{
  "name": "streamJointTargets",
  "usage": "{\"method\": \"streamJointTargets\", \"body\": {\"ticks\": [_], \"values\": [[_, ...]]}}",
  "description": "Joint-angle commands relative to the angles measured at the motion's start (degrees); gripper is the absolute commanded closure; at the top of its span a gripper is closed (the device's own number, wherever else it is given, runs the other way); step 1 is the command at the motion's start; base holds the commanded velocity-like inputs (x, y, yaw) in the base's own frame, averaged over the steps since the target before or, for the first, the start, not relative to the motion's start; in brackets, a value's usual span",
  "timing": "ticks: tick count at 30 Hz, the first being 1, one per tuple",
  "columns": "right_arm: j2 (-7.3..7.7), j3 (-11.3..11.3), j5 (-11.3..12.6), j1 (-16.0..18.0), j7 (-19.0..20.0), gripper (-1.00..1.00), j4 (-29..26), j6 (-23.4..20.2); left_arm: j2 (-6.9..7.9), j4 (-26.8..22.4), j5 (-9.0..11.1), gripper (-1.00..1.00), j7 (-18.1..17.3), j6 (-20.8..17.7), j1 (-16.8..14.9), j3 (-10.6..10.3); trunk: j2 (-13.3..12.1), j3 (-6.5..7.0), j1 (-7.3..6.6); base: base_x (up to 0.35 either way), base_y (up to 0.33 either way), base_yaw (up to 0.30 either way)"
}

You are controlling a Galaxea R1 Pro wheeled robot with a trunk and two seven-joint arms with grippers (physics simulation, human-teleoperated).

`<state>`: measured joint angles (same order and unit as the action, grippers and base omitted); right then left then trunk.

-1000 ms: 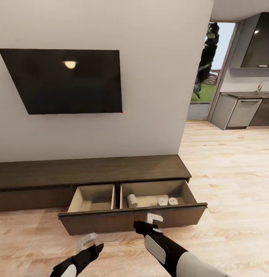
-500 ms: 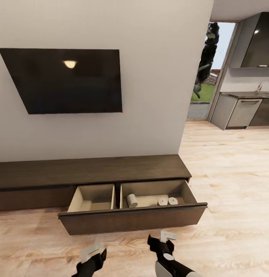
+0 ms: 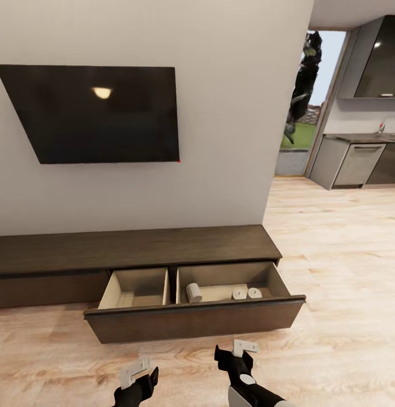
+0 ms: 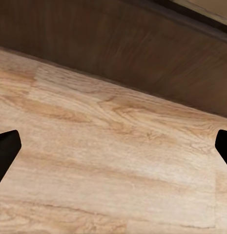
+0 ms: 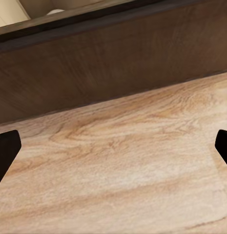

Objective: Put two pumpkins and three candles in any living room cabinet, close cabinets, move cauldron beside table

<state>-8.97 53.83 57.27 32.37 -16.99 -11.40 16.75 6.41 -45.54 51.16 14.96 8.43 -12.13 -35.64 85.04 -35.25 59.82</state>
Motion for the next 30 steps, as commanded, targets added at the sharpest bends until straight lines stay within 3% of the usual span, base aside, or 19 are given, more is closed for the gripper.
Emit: {"method": "streamJointTargets", "body": {"ticks": [1,12,21,30], "values": [[0.0,0.5,0.5,0.1,-0.3,-1.0,0.0,0.2,0.13,-0.1,0.6,-1.0,0.4,0.5,-0.1,-0.5,0.4,-0.24,0.22,0.0,0.0,0.0],[-0.07,0.8,0.3,0.0,-0.2,-1.0,0.0,0.3,0.42,-0.1,0.3,-1.0,0.5,0.5,-0.7,-0.1,4.9,-2.21,2.64,0.0,0.0,0.0],[-0.27,7.0,0.5,-0.9,-0.3,-1.0,0.0,4.4,-0.03,0.0,-2.8,-1.0,1.3,0.4,-2.4,0.4,8.5,-3.83,4.62,0.0,0.0,0.0],[-0.01,7.4,0.8,-1.2,-0.3,-1.0,0.0,4.8,-0.01,0.4,-2.9,-1.0,1.4,0.5,-2.4,0.5,12.1,-5.44,6.59,0.0,0.0,0.0]]}}
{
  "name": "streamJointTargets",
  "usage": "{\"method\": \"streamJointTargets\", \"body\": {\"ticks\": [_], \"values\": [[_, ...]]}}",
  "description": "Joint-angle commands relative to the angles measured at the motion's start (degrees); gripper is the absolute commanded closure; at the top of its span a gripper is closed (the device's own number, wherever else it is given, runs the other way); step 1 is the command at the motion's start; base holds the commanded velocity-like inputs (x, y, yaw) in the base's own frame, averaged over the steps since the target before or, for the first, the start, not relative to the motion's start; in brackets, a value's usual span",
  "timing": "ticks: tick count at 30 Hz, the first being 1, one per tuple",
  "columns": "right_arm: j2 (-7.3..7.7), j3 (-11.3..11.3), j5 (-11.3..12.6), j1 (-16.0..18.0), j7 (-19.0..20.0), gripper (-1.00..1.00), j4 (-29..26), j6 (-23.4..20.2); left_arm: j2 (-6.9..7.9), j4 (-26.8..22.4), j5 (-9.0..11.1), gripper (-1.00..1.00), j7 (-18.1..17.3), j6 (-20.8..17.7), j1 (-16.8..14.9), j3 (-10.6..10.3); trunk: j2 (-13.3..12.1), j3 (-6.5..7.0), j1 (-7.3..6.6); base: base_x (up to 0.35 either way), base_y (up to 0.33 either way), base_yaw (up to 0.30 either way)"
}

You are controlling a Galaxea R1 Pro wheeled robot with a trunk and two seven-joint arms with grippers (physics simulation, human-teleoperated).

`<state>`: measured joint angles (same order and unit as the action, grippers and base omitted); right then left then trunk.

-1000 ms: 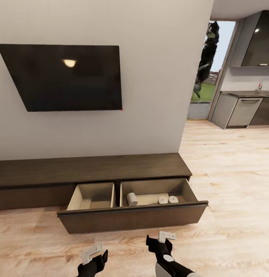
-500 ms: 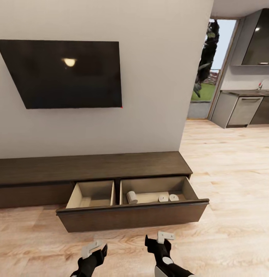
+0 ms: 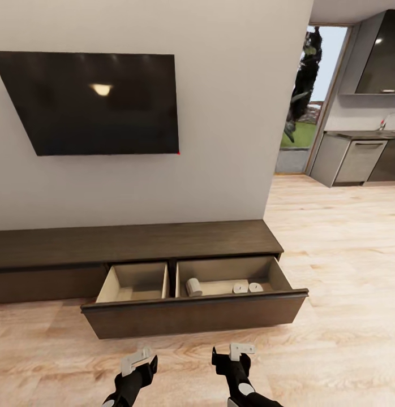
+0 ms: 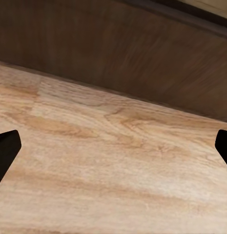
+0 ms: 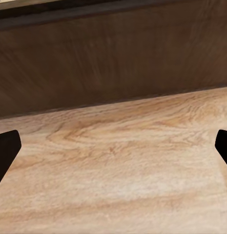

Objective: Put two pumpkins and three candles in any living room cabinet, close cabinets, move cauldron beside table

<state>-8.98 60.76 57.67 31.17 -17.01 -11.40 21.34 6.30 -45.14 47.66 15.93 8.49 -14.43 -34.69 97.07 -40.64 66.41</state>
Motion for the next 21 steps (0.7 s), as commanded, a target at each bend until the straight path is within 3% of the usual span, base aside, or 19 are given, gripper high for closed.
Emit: {"method": "streamJointTargets", "body": {"ticks": [1,18,21], "values": [[0.0,0.5,0.4,0.0,-0.3,-1.0,0.0,0.2,0.1,0.0,0.6,-1.0,0.4,0.5,-0.1,-0.4,0.4,-0.24,0.22,0.0,0.0,0.0],[-0.08,0.6,0.3,-0.2,-0.1,-1.0,0.0,0.1,0.18,0.3,0.5,-1.0,0.6,1.4,-0.1,0.0,7.3,-3.29,3.96,0.0,0.0,0.0],[-0.08,0.6,0.3,-0.3,0.0,-1.0,0.0,0.1,0.18,0.4,0.6,-1.0,2.6,2.5,-0.1,-0.1,8.5,-3.83,4.61,0.0,0.0,0.0]]}}
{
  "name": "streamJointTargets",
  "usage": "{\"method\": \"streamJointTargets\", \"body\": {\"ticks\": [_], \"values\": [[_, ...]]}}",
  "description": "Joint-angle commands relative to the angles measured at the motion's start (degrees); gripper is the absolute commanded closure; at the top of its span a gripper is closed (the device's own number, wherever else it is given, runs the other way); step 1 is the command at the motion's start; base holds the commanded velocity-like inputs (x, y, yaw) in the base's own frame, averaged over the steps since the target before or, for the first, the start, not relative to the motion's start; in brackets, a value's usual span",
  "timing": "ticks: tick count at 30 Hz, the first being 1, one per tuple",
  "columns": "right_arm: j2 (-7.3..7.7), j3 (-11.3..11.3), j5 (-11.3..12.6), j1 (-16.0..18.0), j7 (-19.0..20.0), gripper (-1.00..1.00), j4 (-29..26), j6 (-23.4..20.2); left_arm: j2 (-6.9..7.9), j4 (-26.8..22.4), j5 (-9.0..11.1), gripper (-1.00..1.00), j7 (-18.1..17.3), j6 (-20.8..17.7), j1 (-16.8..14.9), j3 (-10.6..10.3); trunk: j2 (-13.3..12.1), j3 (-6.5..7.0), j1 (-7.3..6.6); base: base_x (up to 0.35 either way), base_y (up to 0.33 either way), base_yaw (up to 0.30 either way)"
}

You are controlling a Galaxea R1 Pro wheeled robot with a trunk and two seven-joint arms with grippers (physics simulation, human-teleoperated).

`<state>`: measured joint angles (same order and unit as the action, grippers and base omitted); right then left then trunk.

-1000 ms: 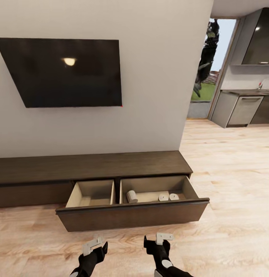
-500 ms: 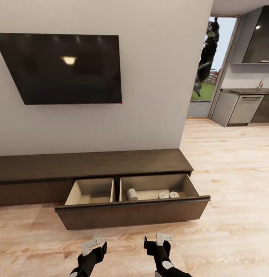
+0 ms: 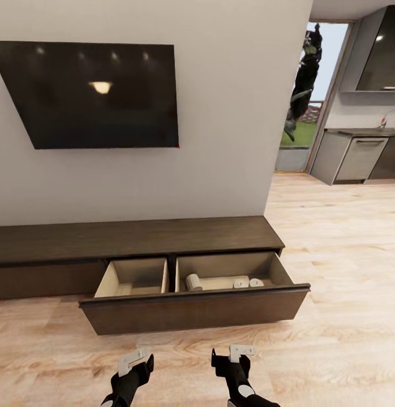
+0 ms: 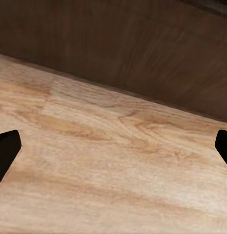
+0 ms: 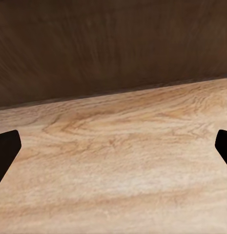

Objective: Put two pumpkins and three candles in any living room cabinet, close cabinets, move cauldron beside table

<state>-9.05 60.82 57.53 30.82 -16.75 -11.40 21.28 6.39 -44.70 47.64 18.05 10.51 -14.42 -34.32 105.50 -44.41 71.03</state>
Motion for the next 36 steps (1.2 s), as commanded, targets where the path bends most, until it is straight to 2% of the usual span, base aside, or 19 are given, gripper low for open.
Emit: {"method": "streamJointTargets", "body": {"ticks": [1,8,13,16,27,31,33,36], "values": [[0.03,0.5,0.4,0.0,-0.3,-1.0,0.0,0.2,0.07,0.0,0.6,-1.0,1.3,0.6,-0.1,-0.5,0.4,-0.24,0.22,0.0,0.0,0.0],[0.08,0.5,0.4,0.0,-0.3,-1.0,0.0,0.2,0.05,0.0,0.0,-1.0,3.0,0.8,-0.1,-1.7,3.2,-1.49,1.76,0.0,0.0,0.0],[0.05,0.6,0.2,-0.2,-0.3,-1.0,-0.1,0.3,0.03,0.0,-4.7,-1.0,3.2,0.8,-0.1,-1.5,5.3,-2.39,2.86,0.0,0.0,0.0],[0.07,0.7,0.1,-0.2,-0.2,-1.0,-0.2,0.3,0.03,0.0,-5.8,-1.0,3.2,0.8,-0.1,-1.4,6.5,-2.93,3.51,0.0,0.0,0.0],[0.09,0.8,-0.2,-0.2,-0.2,-1.0,-0.2,0.3,0.02,0.0,-6.4,-1.0,3.2,0.8,-0.1,-1.0,10.9,-4.9,5.93,0.0,0.0,0.0],[0.06,0.7,-3.9,-0.2,-0.3,-1.0,-0.3,0.5,0.03,0.0,-6.4,-1.0,3.2,0.8,-0.1,-1.1,12.5,-5.62,6.81,0.0,0.0,0.0],[0.05,0.7,-5.5,-0.2,-0.4,-1.0,-0.3,1.9,0.03,0.0,-6.5,-1.0,3.2,0.8,-0.1,-1.1,13.3,-5.98,7.25,0.0,0.0,0.0],[0.11,0.6,-6.1,-0.2,-0.4,-1.0,-0.1,4.3,0.03,0.0,-6.7,-1.0,3.1,0.8,-0.1,-1.3,14.5,-6.52,7.91,0.0,0.0,0.0]]}}
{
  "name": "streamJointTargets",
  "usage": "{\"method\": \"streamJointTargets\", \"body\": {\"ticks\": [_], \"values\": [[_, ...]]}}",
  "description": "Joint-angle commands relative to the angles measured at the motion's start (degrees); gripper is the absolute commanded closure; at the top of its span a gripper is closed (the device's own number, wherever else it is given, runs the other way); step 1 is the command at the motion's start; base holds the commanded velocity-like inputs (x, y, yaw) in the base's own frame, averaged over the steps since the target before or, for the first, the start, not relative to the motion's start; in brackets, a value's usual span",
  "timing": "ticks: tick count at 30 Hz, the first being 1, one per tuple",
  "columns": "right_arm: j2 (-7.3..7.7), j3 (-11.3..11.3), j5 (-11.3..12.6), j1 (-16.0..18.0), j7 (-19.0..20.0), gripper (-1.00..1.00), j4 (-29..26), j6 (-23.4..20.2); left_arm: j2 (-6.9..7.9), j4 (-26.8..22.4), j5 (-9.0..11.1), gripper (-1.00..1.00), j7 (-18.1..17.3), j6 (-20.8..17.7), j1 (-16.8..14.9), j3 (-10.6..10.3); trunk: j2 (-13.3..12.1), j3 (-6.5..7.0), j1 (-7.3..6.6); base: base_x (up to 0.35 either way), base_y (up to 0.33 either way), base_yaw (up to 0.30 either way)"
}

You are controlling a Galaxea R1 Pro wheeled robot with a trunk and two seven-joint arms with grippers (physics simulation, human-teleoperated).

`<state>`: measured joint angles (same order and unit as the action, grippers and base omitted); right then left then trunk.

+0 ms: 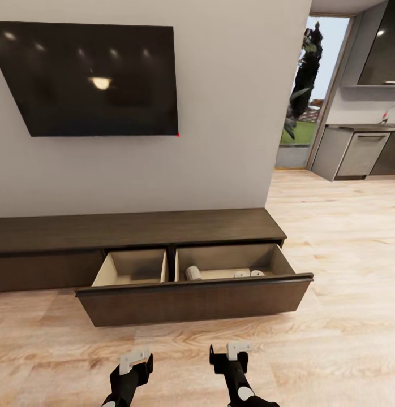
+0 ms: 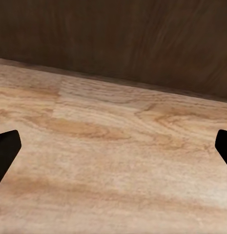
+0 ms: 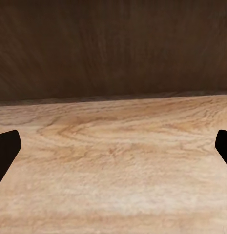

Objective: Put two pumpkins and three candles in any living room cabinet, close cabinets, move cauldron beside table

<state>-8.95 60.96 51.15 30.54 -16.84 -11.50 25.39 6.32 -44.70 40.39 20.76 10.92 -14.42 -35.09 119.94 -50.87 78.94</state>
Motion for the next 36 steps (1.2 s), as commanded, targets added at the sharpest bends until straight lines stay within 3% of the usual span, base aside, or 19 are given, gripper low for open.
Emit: {"method": "streamJointTargets", "body": {"ticks": [1,11,17,23,27,32,36], "values": [[0.02,0.5,0.3,0.0,-0.4,-1.0,0.0,1.0,0.09,0.0,0.6,-1.0,0.4,0.4,-0.1,-0.5,0.4,-0.24,0.22,0.0,0.0,0.0],[0.06,0.5,0.0,0.0,-0.5,-1.0,0.1,2.5,0.03,-0.6,0.4,-1.0,0.4,0.4,-0.3,-0.5,4.4,-2.03,2.41,0.0,0.0,0.0],[-0.09,0.4,-0.1,0.3,-0.6,-1.0,-0.7,2.1,0.14,-1.8,0.3,-1.0,0.3,0.4,-4.2,-0.4,6.9,-3.11,3.73,0.0,0.0,0.0],[-0.18,0.5,-0.3,0.4,-0.2,-1.0,-1.1,2.1,0.54,-0.7,-0.7,-1.0,-0.3,1.2,-5.4,-0.3,9.3,-4.19,5.05,0.0,0.0,0.0],[-0.19,0.4,-0.3,0.6,-0.2,-1.0,-2.4,2.1,0.23,-0.5,-2.5,-1.0,-0.4,1.7,-5.6,-0.2,10.9,-4.9,5.93,0.0,0.0,0.0],[-0.27,0.4,-0.2,1.1,-0.4,-1.0,-3.8,2.0,-1.29,0.0,-3.1,-1.0,-0.4,2.6,-5.5,-0.2,12.9,-5.8,7.03,0.0,0.0,0.0],[-0.13,0.4,-0.2,1.2,-0.5,-1.0,-4.7,1.9,-1.66,0.0,-3.3,-1.0,-0.4,3.1,-5.6,-0.2,14.5,-6.52,7.9,0.0,0.0,0.0]]}}
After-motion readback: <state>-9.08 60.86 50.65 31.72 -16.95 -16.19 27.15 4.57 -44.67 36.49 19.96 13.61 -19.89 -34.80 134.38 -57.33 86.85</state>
